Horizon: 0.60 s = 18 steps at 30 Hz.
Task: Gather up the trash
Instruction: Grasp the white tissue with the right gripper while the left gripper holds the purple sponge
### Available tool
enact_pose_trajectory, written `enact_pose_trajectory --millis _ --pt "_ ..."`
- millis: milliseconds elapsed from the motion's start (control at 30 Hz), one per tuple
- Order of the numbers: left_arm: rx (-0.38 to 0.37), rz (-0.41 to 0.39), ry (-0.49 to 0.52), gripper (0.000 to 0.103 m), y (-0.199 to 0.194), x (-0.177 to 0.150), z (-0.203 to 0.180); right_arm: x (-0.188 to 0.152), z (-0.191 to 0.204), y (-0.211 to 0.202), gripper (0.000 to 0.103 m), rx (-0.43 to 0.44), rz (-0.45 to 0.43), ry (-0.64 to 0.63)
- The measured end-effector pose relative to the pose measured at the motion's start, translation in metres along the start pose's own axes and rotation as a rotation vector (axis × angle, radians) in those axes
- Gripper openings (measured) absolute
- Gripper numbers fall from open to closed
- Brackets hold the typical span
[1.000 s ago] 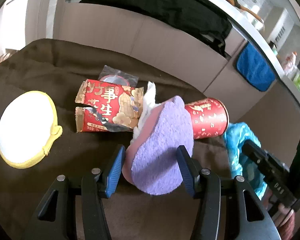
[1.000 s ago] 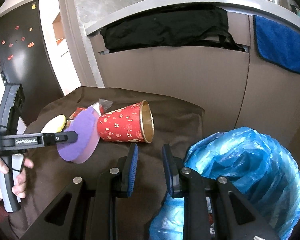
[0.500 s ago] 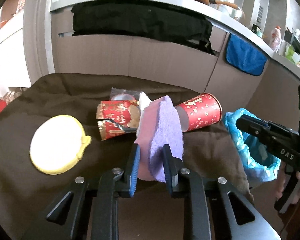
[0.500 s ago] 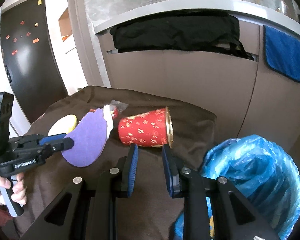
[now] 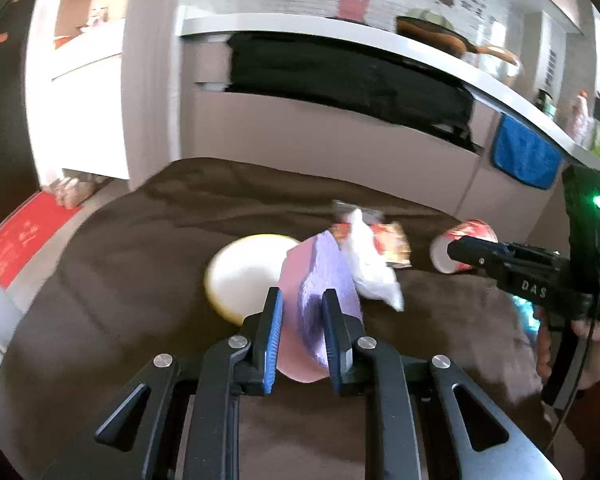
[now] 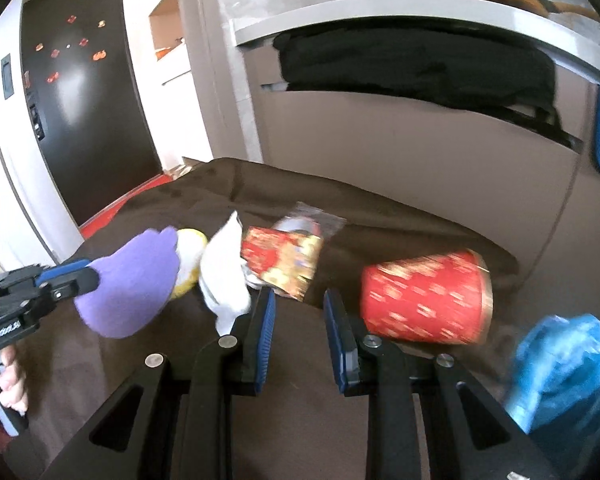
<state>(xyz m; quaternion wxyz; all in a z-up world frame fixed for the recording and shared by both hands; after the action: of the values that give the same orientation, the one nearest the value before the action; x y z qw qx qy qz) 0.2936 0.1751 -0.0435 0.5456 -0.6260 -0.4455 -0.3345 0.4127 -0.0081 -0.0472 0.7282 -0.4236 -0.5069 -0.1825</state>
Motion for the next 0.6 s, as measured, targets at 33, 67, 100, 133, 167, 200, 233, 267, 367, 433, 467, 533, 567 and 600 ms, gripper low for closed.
enact_pose_trajectory --millis 33,67,100,133,167,200,233,267,367,433,467,533,567,600 --pt "0.007 0.002 -0.013 0.02 -0.001 -0.001 0.008 0.0 0.006 0.007 0.024 0.01 0.011 0.005" --pt "0.009 0.005 -0.022 0.02 -0.001 -0.003 0.013 0.0 0.012 0.014 0.024 0.026 0.024 0.011" --pt "0.01 0.012 -0.032 0.02 -0.001 -0.006 0.019 0.0 0.02 0.021 0.024 0.043 0.035 0.014" --pt "0.01 0.016 -0.04 0.02 0.0 -0.008 0.024 -0.001 0.026 0.028 0.024 0.056 0.044 0.012" --pt "0.009 0.019 -0.045 0.02 0.0 -0.009 0.026 -0.003 0.033 0.035 0.024 0.063 0.054 0.006" --pt "0.005 0.021 -0.051 0.02 0.001 -0.011 0.029 -0.005 0.039 0.042 0.024 0.066 0.064 -0.004" --pt "0.003 0.022 -0.056 0.02 0.0 -0.012 0.03 -0.007 0.044 0.049 0.024 0.071 0.073 -0.014" --pt "0.001 0.022 -0.061 0.02 0.0 -0.012 0.033 -0.01 0.048 0.056 0.024 0.077 0.086 -0.024" --pt "-0.005 0.032 -0.074 0.02 0.002 -0.013 0.034 -0.018 0.059 0.073 0.024 0.089 0.124 -0.047" --pt "-0.007 0.049 -0.083 0.02 0.005 -0.015 0.034 -0.021 0.061 0.081 0.024 0.068 0.123 -0.074" --pt "-0.005 0.057 -0.084 0.02 0.008 -0.016 0.033 -0.023 0.061 0.083 0.025 0.058 0.122 -0.084" --pt "-0.003 0.068 -0.087 0.02 0.01 -0.018 0.033 -0.026 0.058 0.09 0.025 0.048 0.133 -0.098" --pt "-0.002 0.08 -0.089 0.02 0.013 -0.02 0.033 -0.027 0.059 0.091 0.025 0.049 0.137 -0.098" --pt "0.003 0.082 -0.088 0.02 0.014 -0.021 0.034 -0.028 0.058 0.089 0.025 0.056 0.139 -0.094"
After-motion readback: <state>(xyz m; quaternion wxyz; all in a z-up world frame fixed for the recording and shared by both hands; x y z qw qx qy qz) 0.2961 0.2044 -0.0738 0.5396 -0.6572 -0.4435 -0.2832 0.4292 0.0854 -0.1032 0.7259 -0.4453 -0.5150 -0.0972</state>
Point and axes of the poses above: each gripper's, at about its wrist camera, not at the fingertips, and y roughly the way its jaws point, z to its left, x to its top, the point moved 6 cm from there along y, roughly the way its jaws point, and after that the axes turned 15 degrees about -z, right-handed, at the moved point
